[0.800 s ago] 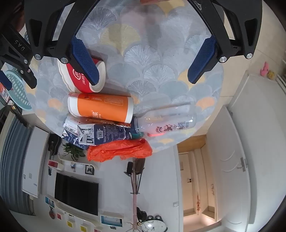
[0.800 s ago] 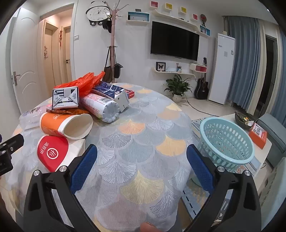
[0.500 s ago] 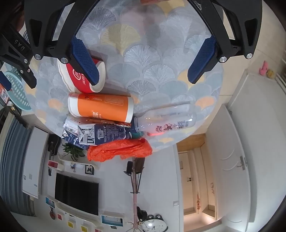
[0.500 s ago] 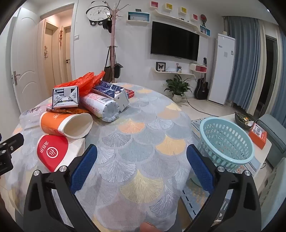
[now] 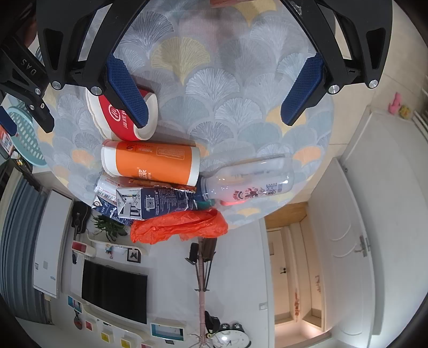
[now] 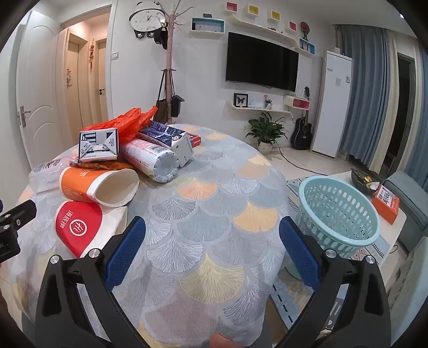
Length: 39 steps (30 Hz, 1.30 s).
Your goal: Collect trash
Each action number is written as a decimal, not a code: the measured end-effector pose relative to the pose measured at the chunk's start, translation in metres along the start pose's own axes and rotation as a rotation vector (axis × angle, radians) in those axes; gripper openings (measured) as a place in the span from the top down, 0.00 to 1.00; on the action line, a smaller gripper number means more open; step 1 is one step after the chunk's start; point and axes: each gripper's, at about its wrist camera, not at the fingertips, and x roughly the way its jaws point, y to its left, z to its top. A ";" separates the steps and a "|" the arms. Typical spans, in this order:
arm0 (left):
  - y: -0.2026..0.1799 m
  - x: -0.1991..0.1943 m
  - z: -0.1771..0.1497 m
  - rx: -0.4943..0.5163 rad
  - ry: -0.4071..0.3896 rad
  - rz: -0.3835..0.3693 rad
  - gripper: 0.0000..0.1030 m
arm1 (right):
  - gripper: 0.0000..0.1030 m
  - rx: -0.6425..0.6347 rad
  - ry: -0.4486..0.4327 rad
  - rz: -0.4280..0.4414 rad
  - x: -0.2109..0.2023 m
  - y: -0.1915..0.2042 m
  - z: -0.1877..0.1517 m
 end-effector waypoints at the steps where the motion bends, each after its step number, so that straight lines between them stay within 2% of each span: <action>1: 0.000 0.001 0.000 0.001 0.000 -0.001 0.07 | 0.07 0.000 0.000 0.000 0.000 0.000 0.000; 39: -0.001 0.001 -0.002 0.007 0.001 -0.007 0.07 | 0.07 -0.003 0.000 0.009 0.000 0.000 -0.001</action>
